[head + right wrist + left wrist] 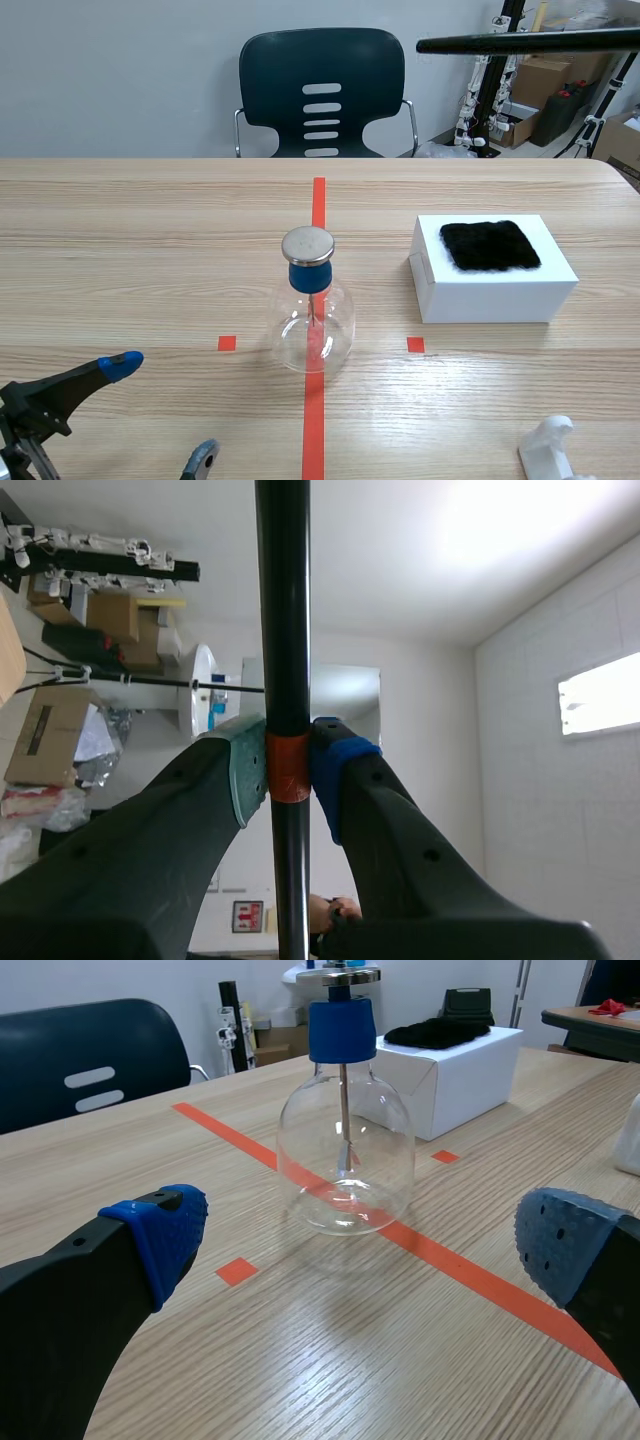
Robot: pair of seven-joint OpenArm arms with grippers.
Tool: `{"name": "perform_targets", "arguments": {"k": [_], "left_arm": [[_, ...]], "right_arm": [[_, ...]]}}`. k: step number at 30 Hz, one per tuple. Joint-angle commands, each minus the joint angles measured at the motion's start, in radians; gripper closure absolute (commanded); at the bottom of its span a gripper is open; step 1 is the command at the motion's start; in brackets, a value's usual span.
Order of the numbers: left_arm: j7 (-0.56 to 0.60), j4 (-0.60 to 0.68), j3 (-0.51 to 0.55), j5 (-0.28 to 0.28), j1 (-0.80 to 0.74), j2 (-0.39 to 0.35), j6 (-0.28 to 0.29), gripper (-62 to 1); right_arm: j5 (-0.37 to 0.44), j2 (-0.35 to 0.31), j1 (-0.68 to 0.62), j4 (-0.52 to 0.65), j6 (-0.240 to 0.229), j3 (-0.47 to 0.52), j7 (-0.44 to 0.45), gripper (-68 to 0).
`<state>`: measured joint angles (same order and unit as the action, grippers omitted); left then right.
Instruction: Do the electroscope experiment. hold the rod still at the electroscope
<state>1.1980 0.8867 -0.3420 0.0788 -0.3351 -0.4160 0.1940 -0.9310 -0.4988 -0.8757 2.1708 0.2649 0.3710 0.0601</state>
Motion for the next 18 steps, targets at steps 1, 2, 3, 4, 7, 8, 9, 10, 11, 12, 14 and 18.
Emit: {"name": "perform_targets", "arguments": {"k": [1, 2, 3, 4, 7, 8, 9, 10, 11, 12, 14, 18], "left_arm": [[0.013, 0.009, 0.002, -0.007, 0.0, 0.0, 0.002, -62.3], [0.013, 0.009, 0.002, -0.007, 0.0, 0.0, 0.002, -62.3], [0.013, 0.009, 0.002, -0.007, 0.0, 0.0, 0.002, -62.3], [0.013, 0.009, 0.002, -0.007, 0.0, 0.0, 0.002, -62.3], [0.013, 0.009, 0.002, -0.007, 0.0, 0.0, 0.002, -62.3], [0.013, 0.009, 0.002, -0.007, 0.0, 0.0, 0.002, -62.3], [0.013, 0.009, 0.002, -0.007, 0.0, 0.0, 0.002, -62.3], [0.013, 0.009, 0.002, -0.007, 0.0, 0.0, 0.002, -62.3], [0.013, 0.009, 0.002, -0.007, 0.0, 0.0, 0.002, -62.3], [0.013, 0.009, 0.002, -0.007, 0.0, 0.0, 0.002, -62.3], [0.013, 0.009, 0.002, -0.007, 0.0, 0.0, 0.002, -62.3], [0.013, 0.009, 0.002, -0.007, 0.0, 0.0, 0.002, -62.3]], "right_arm": [[0.003, -0.04, 0.022, 0.011, 0.01, -0.008, -0.016, -1.0], [0.003, -0.061, 0.034, 0.006, 0.008, -0.02, -0.021, -1.0], [-0.005, -0.083, 0.048, 0.0, 0.004, -0.035, -0.027, -1.0], [-0.011, -0.102, 0.064, -0.009, 0.002, -0.053, -0.032, -1.0], [-0.058, -0.158, 0.12, -0.054, -0.001, -0.119, -0.048, -1.0], [-0.076, -0.173, 0.14, -0.069, -0.001, -0.143, -0.053, -1.0], [-0.092, -0.189, 0.165, -0.087, -0.001, -0.17, -0.055, -1.0], [-0.106, -0.202, 0.187, -0.102, -0.001, -0.193, -0.06, -1.0], [-0.118, -0.214, 0.211, -0.116, -0.001, -0.219, -0.067, -1.0], [-0.129, -0.224, 0.233, -0.129, -0.001, -0.241, -0.073, -1.0], [-0.16, -0.241, 0.278, -0.151, -0.002, -0.288, -0.084, -1.0], [-0.221, -0.253, 0.358, -0.184, -0.014, -0.371, -0.092, -1.0]]}}
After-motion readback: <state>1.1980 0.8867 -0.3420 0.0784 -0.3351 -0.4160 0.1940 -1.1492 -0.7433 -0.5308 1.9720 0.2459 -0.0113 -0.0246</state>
